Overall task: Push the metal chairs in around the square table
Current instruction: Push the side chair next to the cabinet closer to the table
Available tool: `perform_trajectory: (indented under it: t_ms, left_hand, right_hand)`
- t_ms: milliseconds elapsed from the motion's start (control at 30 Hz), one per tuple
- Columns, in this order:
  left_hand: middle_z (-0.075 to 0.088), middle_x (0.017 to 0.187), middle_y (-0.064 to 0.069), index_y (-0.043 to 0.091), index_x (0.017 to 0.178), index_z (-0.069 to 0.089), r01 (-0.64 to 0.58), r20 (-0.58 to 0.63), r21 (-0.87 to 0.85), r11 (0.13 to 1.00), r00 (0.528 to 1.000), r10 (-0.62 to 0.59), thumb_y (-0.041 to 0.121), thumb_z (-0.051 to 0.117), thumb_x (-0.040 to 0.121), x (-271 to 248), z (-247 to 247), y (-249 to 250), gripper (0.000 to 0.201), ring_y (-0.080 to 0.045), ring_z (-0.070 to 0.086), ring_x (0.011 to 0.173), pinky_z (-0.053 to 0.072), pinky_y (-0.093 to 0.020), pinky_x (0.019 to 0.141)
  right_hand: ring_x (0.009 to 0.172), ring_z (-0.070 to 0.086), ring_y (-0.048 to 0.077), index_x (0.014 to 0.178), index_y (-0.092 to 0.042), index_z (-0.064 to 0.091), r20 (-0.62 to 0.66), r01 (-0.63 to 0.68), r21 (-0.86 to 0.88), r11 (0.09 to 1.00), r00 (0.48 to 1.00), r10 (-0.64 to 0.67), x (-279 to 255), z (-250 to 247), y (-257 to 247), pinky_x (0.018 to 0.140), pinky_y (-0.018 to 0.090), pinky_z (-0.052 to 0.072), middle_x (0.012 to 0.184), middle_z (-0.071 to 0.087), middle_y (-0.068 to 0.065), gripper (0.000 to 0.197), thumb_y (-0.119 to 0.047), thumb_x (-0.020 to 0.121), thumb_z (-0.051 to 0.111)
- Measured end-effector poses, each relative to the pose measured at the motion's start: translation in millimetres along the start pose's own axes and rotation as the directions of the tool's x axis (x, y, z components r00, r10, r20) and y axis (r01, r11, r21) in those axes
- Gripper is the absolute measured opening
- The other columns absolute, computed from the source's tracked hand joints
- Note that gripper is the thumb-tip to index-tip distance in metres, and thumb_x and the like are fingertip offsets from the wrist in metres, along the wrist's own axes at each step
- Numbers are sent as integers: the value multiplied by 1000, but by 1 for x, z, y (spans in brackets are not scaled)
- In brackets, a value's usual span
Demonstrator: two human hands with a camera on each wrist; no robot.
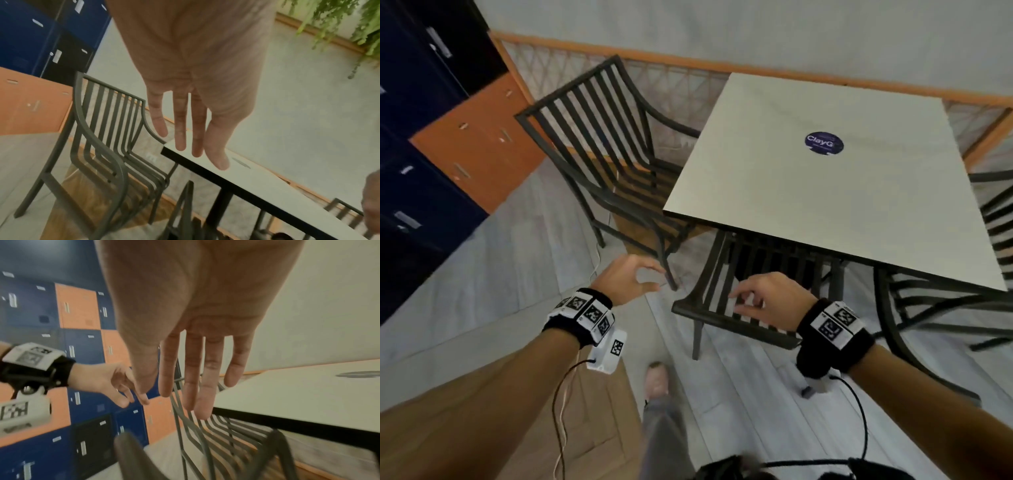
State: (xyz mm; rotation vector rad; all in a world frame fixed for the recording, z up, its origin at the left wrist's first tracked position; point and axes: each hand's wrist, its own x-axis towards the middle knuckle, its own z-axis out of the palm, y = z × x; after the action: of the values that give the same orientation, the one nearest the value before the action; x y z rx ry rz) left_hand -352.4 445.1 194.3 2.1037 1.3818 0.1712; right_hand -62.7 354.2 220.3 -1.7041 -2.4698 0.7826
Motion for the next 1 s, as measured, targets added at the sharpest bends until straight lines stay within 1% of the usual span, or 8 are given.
perform_trajectory:
  t_ms: [133,267,400,500,600,767,900,1000]
  left_hand:
    - [68,111,6,24,106,70,11,-48,60,998,999,-8,13,68,85,33,-42,-67,24,-8,54,93,43,-25,88]
    - [69,116,-3,25,103,70,49,-1,105,993,999,-49,2,60,86,97,-75,-154,30,-21,62,107,49,-36,93]
    - [71,111,-5,21,103,71,58,60,121,991,996,-65,-1,59,84,170,-112,-235,32,-23,64,106,50,-38,96]
    - [70,114,-7,17,106,70,43,133,223,974,988,-74,3,59,85,228,-135,-287,27,-25,62,108,49,-37,97]
    - [67,117,-9,18,103,69,24,141,347,938,987,-78,4,57,85,287,-151,-332,26,-30,60,108,48,-41,96]
    - [42,148,-9,16,132,48,-56,180,596,801,982,-65,1,56,83,363,-150,-386,52,-29,34,138,34,-51,109]
    - [16,160,-8,18,147,23,-45,221,708,705,962,-161,8,45,91,394,-132,-417,61,-31,10,148,16,-56,118]
    - [21,159,-10,19,148,20,-47,198,725,687,970,-142,10,44,92,403,-119,-426,62,-35,10,147,10,-57,119]
  right_hand:
    - [70,64,9,101,-26,68,-32,93,80,992,995,-90,94,-20,-43,68,24,51,84,70,-8,18,-35,87,61]
    - [60,59,0,97,-27,70,-18,96,106,990,995,-94,211,-22,-68,58,5,36,79,72,-7,17,-37,86,61]
    - [69,63,11,96,-26,71,37,67,171,983,997,-74,335,-13,-84,68,23,51,84,73,-2,15,-31,87,60]
    - [68,60,12,99,-25,70,139,-18,181,983,990,-8,423,4,-88,71,26,51,88,69,-1,16,-28,90,57]
    - [94,62,21,108,-27,66,218,-80,155,985,975,45,501,37,-76,83,33,50,111,66,3,21,-25,90,55]
    - [130,34,38,144,-23,24,205,-240,-24,970,949,240,596,92,-56,108,53,35,150,26,16,71,-11,84,61]
    - [132,34,40,149,-21,2,211,-395,-48,917,894,396,636,126,-44,106,55,35,149,29,21,83,-2,86,52]
    - [123,44,39,148,-18,9,202,-399,-58,915,893,402,641,135,-25,97,54,42,137,42,21,78,2,85,49]
